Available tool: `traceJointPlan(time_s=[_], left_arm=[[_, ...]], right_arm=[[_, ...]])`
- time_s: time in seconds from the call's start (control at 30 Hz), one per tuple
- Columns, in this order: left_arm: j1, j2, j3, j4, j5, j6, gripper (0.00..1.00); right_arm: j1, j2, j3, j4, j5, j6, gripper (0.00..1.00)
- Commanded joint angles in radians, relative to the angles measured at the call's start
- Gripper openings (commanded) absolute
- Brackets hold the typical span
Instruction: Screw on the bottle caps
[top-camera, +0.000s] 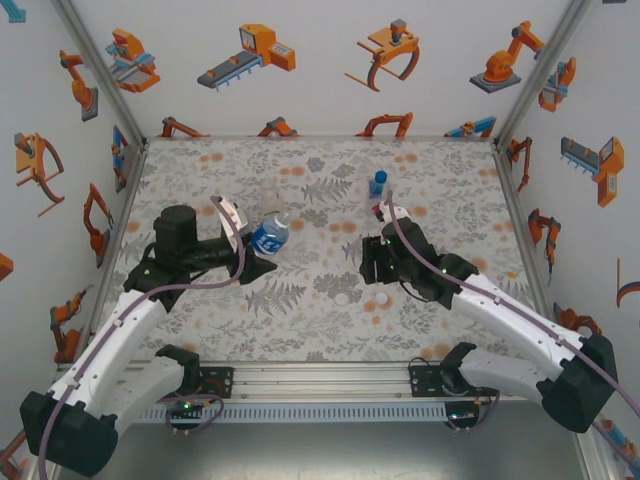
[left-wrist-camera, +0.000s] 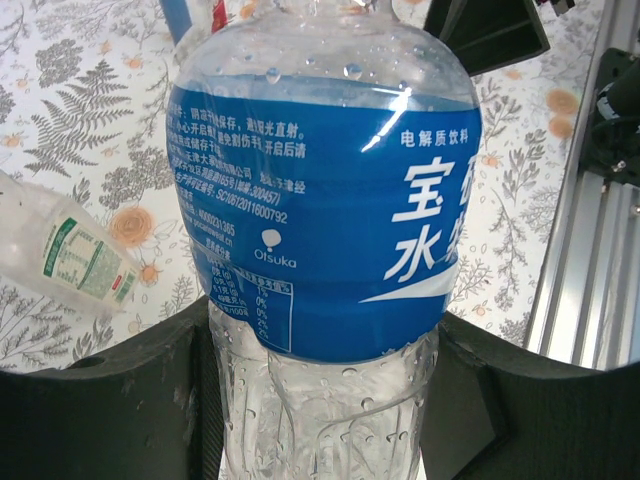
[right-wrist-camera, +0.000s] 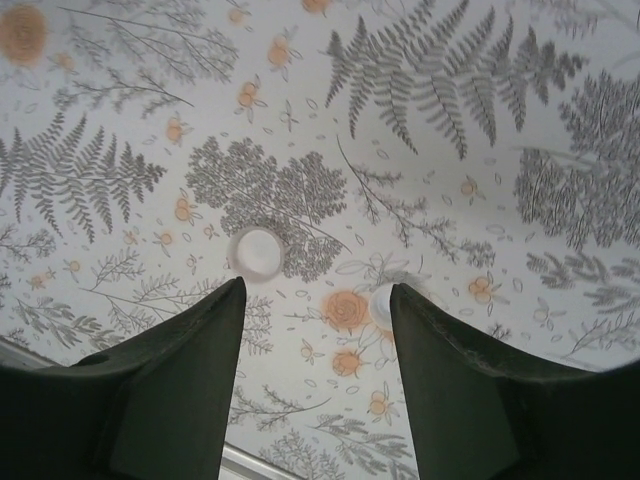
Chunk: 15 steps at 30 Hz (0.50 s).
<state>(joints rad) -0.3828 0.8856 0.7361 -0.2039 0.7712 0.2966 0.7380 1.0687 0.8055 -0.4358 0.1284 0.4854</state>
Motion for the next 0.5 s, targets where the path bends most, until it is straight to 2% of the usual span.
traceJointPlan(time_s=[0.0,0.27,0.37,0.47], left_arm=[[0.003,-0.012,0.000,0.021,-0.017,0.021,0.00],[0.004,0.008,0.009,0.012,-0.025,0.023,0.00],[0.004,0.010,0.009,0.018,-0.022,0.016,0.00],[0.004,0.014,0.011,0.021,-0.022,0.014,0.00]], right_arm=[[-0.026,0.029,-0.021,-0.047,0.031,0.129,0.54],[-0.141,0.114,-0.060,-0.062,-0.098,0.214,0.45],[-0.155,0.145,-0.058,-0.075,-0.126,0.195,0.45],[-0.155,0.179,-0.058,-0.088,-0.118,0.193,0.49]])
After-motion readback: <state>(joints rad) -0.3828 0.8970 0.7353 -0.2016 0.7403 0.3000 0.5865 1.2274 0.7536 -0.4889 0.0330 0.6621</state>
